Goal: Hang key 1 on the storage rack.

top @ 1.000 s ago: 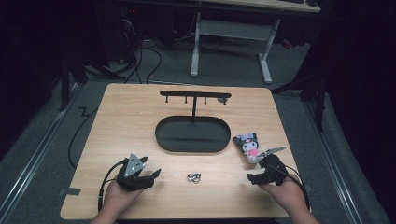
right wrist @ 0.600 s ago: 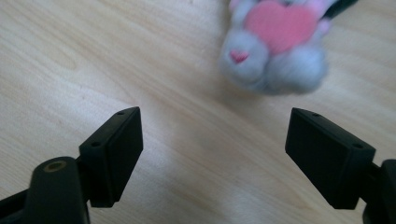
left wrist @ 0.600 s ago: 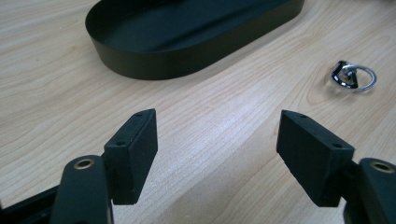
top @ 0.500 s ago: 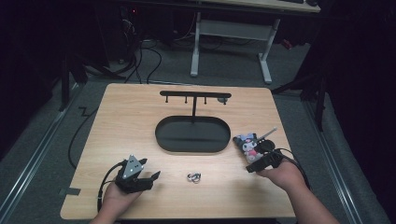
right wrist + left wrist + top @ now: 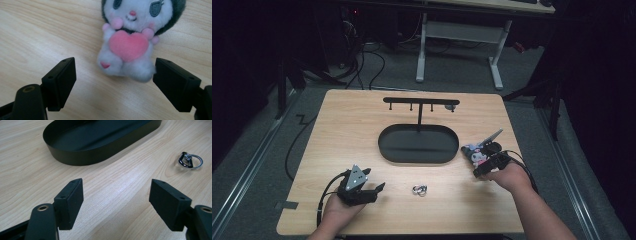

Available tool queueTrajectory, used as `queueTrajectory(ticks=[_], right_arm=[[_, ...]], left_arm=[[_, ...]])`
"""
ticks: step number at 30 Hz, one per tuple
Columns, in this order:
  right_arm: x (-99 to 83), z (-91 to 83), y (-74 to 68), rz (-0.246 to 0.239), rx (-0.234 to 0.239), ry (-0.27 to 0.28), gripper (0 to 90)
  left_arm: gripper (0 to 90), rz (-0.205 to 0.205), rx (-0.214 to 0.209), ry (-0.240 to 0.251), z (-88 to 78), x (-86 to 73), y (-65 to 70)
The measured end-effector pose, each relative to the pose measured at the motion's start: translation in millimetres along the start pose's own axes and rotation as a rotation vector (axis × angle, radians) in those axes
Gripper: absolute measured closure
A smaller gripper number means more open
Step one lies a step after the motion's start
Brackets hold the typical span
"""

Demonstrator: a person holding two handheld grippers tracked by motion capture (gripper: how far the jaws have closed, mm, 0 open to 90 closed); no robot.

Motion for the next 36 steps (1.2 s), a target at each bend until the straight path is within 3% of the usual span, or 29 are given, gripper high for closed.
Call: queueTrajectory(ticks=[3, 6, 9, 14, 19, 22, 25, 28, 36], right_arm=[[7.0, 7.2, 4.6, 0.019, 0.002, -0.003, 19.7], [16.0, 11.7, 9.1, 0.067, 0.022, 0.007, 21.3], [18.4, 18.3, 10.9, 0.085, 0.024, -0.019, 23.7], [19.8, 24.7, 6.8, 0.095, 0.041, -0.058, 36.4], [23.9, 23.0, 6.2, 0.106, 0.035, -0.031, 46.6], [23.4, 14.9, 5.3, 0.116, 0.046, -0.018, 48.6], [18.8, 0.4, 5.4, 0.093, 0.046, -0.011, 49.0], [15.4, -19.2, 4.2, 0.097, 0.089, 0.006, 49.0], [4.3, -63.8, -11.9, 0.016, 0.132, 0.064, 48.8]], left_arm=[[28.5, -0.002, 0.002, 0.008, -0.6, 1.0, -0.4], [28.5, -0.003, 0.002, 0.011, -1.0, 2.1, -0.8], [28.5, -0.001, -0.003, 0.013, -1.1, 2.3, -0.2], [28.9, 0.0, -0.002, 0.027, -0.8, 3.6, -0.7], [28.9, 0.004, -0.006, 0.027, -1.1, 3.7, 0.1], [29.0, -0.003, -0.007, 0.034, -0.9, 4.2, 0.4], [29.1, -0.008, -0.003, 0.034, -1.1, 4.0, 0.0], [29.2, -0.008, -0.001, 0.036, -2.4, 3.8, -0.5], [29.2, -0.018, 0.001, 0.044, -0.9, 4.3, -2.1]])
Point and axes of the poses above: each handheld gripper's, and its own axes: z roughly forward along the jaws, x roughly out of its top, y roughly to its right, the point moved 8 cm from there along z, roughly forward along the jaws, and after that the axes turned 11 degrees about z, right-handed, at the moved point
